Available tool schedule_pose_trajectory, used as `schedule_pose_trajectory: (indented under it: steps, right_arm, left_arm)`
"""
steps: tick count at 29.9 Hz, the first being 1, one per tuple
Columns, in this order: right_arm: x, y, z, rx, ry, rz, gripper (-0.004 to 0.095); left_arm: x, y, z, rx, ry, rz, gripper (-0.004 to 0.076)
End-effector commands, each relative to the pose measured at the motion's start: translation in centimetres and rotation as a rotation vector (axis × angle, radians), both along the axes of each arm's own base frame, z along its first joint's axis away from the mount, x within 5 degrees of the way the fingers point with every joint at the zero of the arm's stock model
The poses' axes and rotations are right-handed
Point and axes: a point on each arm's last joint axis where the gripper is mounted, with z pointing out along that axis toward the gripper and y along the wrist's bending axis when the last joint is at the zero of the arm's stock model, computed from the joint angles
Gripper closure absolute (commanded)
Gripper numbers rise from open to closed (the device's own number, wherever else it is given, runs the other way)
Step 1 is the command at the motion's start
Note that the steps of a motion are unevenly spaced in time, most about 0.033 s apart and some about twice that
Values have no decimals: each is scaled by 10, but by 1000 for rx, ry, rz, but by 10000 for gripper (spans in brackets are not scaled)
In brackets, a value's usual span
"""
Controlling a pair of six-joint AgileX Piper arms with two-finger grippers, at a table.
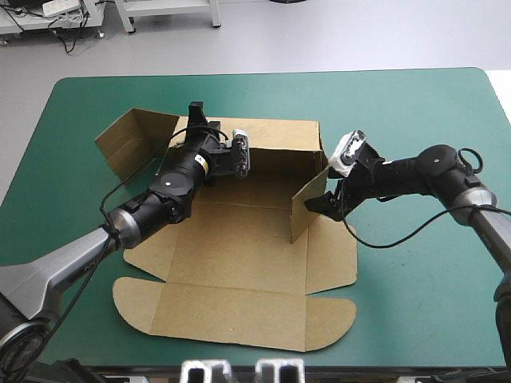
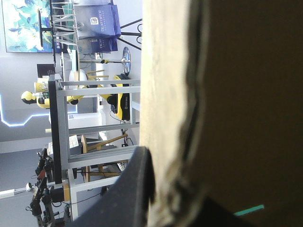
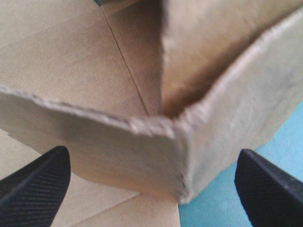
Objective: Fold the box
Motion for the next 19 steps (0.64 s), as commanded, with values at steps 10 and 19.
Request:
schedule_pose_trajectory:
  steps: [10, 19]
  right_arm:
    - [14, 23, 33, 87, -213, -283, 40]
    - [15, 32, 27, 104, -176, -284, 416]
  left_arm:
    - [0, -10, 11, -197, 62, 6, 709]
    - [-12, -33, 17, -210, 63, -72, 709]
